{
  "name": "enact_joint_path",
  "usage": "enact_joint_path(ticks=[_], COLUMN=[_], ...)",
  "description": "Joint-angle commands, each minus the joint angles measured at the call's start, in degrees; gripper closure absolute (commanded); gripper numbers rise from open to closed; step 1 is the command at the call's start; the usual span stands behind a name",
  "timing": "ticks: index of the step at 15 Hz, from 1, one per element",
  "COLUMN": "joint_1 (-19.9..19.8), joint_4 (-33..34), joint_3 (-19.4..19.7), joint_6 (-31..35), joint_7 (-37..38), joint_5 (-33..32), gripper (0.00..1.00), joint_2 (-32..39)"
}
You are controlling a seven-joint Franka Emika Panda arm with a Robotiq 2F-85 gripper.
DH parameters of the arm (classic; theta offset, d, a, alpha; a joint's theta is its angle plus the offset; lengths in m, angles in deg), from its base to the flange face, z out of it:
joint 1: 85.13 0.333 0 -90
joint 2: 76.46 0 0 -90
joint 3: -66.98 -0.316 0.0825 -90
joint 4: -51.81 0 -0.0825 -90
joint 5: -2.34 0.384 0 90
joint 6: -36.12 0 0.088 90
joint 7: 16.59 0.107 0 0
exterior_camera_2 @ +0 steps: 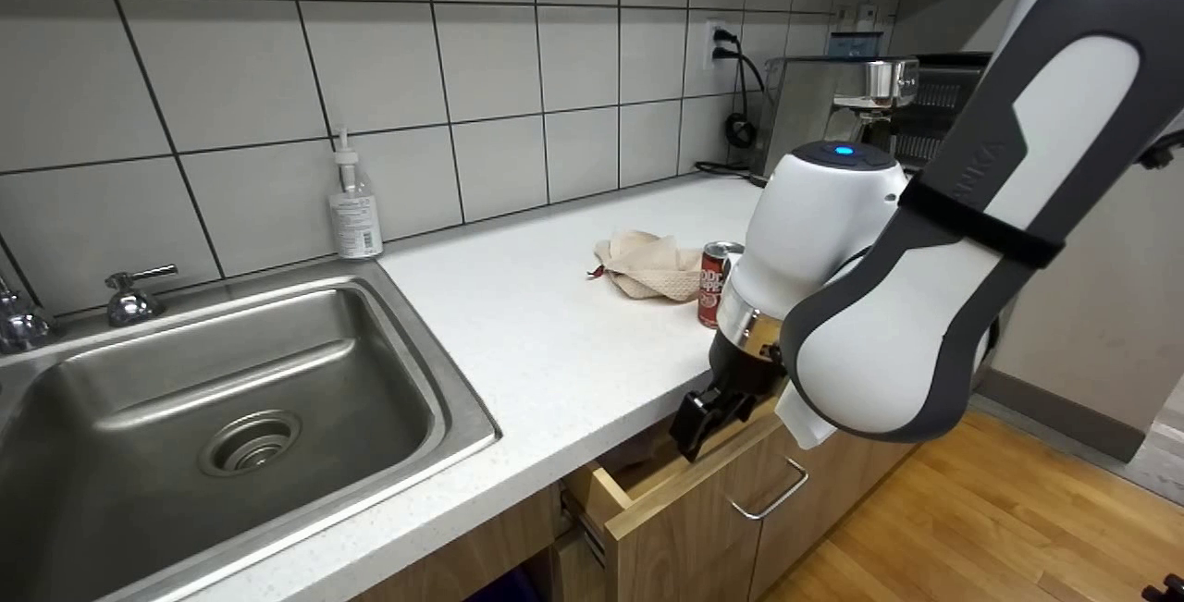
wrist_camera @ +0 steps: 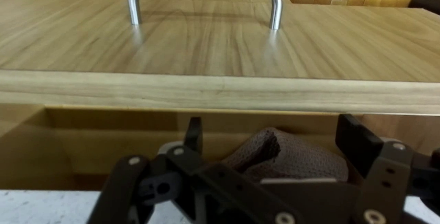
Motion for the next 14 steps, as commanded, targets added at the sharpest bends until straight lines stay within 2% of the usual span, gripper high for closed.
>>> enact_joint_path(ticks=[1,9,14], joint_1=[0.0,-1.72,-1.32], joint_4=[0.98,-1.76,-3.13], joint_3=[0.12,-2.42,-2.27], joint_6=[-0.69,-2.1,-3.1], joint_7=[-0.47,-0.54,-0.04], joint_5=[1.44,3.82,4.3], gripper=[0.0,0.0,0.0], joint_2=[0.62,-1.91,-2.94])
